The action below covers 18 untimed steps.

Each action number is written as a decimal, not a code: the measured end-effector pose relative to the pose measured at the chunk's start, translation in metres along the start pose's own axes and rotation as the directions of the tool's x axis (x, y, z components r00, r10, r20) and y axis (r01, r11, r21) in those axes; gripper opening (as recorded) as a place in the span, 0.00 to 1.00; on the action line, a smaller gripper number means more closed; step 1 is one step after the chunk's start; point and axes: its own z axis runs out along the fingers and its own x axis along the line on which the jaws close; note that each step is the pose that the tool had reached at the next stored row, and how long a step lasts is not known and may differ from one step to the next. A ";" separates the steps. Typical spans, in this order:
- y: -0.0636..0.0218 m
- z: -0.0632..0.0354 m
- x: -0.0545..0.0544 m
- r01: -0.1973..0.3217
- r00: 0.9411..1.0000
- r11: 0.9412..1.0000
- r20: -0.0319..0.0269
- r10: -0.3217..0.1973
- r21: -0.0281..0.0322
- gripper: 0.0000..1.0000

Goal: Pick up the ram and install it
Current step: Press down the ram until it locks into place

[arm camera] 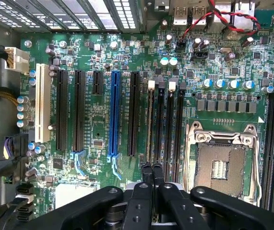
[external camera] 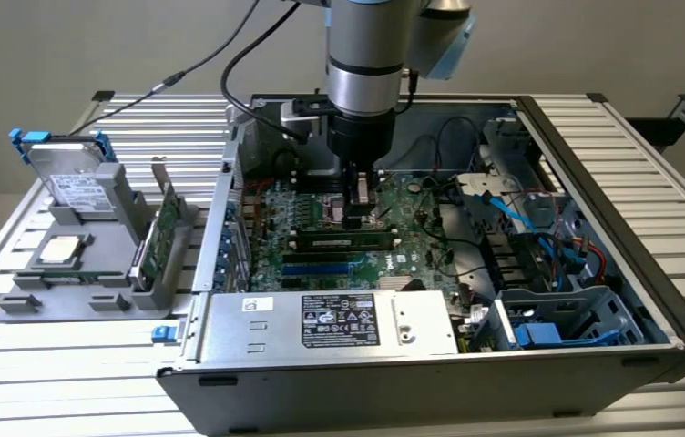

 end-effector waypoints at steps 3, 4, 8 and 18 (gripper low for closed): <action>0.0000 0.0000 0.000 0.000 1.000 1.000 0.000 0.000 0.000 0.10; 0.0000 0.0000 0.000 0.000 1.000 1.000 0.000 0.000 0.000 0.10; -0.0001 0.0035 0.000 0.000 1.000 1.000 0.000 0.000 0.000 0.10; -0.0003 0.0160 -0.001 0.000 1.000 1.000 0.000 0.000 0.000 0.10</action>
